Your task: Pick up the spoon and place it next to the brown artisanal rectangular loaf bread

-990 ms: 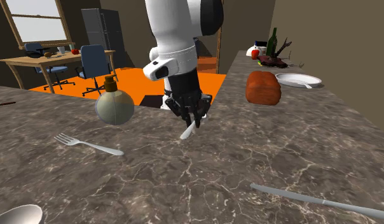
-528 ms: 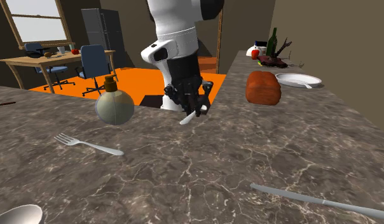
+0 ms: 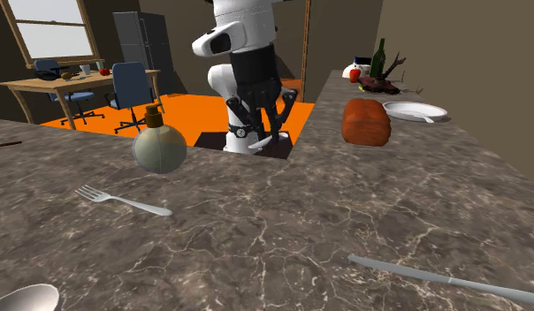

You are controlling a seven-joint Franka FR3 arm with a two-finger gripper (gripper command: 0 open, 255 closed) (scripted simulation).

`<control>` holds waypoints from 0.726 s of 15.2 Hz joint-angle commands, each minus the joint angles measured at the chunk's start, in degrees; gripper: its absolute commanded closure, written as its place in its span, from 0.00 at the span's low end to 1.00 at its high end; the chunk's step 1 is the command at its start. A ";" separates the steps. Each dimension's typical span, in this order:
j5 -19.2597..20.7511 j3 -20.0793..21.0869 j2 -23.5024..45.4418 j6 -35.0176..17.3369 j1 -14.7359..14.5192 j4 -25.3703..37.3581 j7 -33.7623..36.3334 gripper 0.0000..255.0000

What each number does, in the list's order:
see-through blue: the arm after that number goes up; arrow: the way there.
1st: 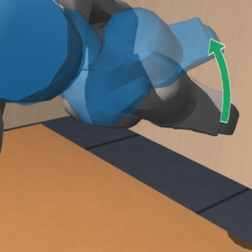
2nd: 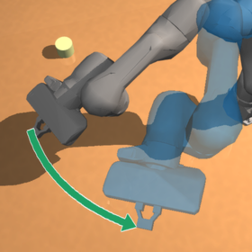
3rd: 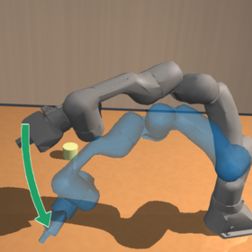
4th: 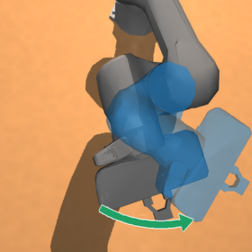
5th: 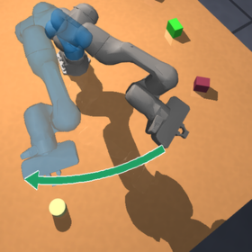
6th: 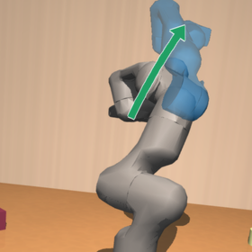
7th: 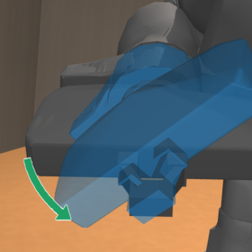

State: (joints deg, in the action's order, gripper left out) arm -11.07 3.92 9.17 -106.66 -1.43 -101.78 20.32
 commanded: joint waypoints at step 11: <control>-0.13 0.48 -4.94 5.28 -0.52 0.61 2.00 1.00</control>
State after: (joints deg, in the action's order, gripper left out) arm -11.05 4.23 5.90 -100.96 -1.76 -99.15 22.06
